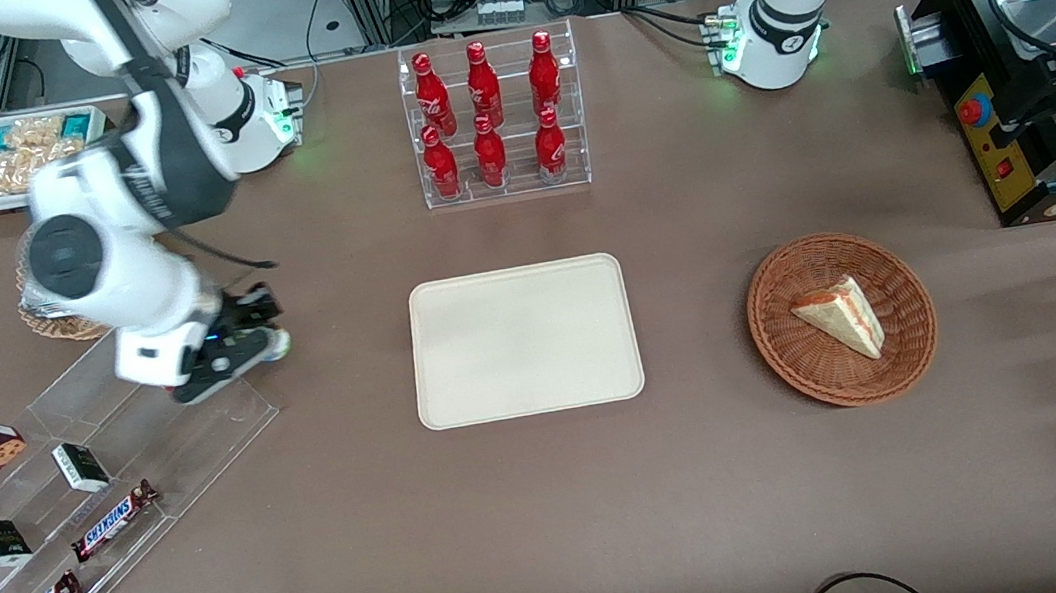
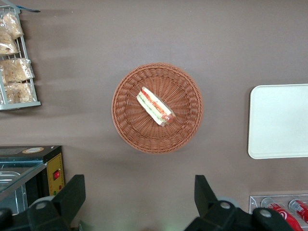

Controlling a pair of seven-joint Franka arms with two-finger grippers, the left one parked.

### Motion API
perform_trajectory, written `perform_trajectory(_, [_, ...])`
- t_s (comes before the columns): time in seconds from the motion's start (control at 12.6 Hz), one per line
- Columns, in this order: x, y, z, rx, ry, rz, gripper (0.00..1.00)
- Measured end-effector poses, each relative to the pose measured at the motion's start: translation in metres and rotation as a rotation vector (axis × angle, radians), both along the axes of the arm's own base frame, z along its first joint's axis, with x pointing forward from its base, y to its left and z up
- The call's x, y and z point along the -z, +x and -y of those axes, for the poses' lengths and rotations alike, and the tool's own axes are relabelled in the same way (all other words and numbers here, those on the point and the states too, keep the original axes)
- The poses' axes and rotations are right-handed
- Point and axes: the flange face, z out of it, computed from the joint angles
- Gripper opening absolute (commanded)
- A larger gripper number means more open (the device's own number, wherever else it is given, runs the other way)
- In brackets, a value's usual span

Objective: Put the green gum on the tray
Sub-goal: 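Lift the gum tub and carry it over the cream tray, then lower the gum tub onto the tray and open the right gripper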

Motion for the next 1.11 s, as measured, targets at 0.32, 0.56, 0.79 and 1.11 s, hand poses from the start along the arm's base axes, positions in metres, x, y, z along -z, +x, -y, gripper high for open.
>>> perform_trajectory(0.32, [0.028,-0.004,-0.103,0.148,-0.037,0.02,0.0])
perform_trajectory(0.56, [0.061,0.003,-0.165,0.272,0.01,0.029,0.0])
perform_trajectory(0.79, [0.099,0.006,-0.221,0.379,0.021,0.066,0.0])
perform_trajectory(1.11, [0.151,0.005,-0.28,0.475,0.047,0.124,0.0])
